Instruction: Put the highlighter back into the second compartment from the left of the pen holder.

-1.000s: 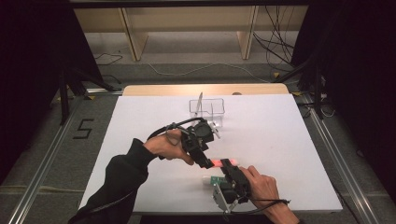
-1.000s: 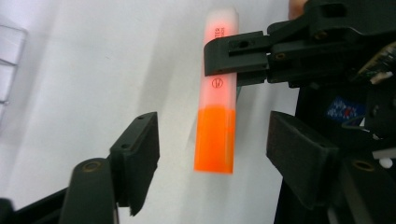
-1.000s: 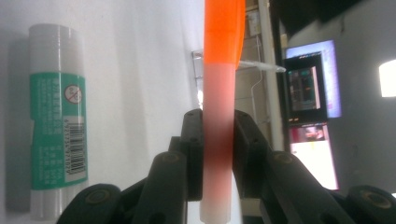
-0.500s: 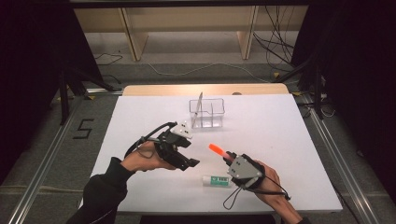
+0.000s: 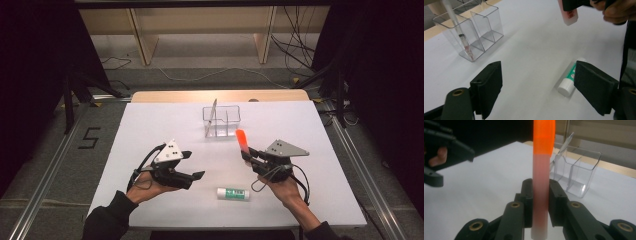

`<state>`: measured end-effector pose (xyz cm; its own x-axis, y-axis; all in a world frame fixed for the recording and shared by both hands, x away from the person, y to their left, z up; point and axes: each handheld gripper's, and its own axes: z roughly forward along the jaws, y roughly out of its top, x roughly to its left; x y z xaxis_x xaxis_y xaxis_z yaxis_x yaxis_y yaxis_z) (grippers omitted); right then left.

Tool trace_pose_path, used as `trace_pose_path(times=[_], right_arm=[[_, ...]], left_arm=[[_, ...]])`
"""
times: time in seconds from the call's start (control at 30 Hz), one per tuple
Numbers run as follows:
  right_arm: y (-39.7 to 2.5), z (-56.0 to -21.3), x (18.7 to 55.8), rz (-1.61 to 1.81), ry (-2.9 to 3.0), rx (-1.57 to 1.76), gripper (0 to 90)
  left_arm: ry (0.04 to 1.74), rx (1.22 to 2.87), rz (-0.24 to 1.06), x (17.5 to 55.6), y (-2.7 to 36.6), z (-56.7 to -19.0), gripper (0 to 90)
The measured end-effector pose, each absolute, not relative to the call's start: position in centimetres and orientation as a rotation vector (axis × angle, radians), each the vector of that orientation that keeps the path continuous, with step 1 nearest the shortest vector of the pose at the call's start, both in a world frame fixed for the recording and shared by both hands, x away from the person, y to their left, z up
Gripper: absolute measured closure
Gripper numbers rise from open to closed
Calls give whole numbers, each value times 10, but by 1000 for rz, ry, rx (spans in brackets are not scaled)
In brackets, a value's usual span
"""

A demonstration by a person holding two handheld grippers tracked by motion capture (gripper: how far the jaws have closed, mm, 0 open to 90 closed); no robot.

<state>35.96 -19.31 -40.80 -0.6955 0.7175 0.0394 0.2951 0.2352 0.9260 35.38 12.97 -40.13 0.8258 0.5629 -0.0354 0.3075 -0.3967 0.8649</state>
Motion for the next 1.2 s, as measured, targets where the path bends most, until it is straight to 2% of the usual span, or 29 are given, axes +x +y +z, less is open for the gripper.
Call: trace_pose_path(times=[0.73,1.2], right_arm=[[-163,-394,457,1530,1932,1141,770],[-129,-396,502,1476,1868,1193,770]], left_arm=[[798,1898,451,340,159,-428,188],[821,1851,444,337,167,-428,178]])
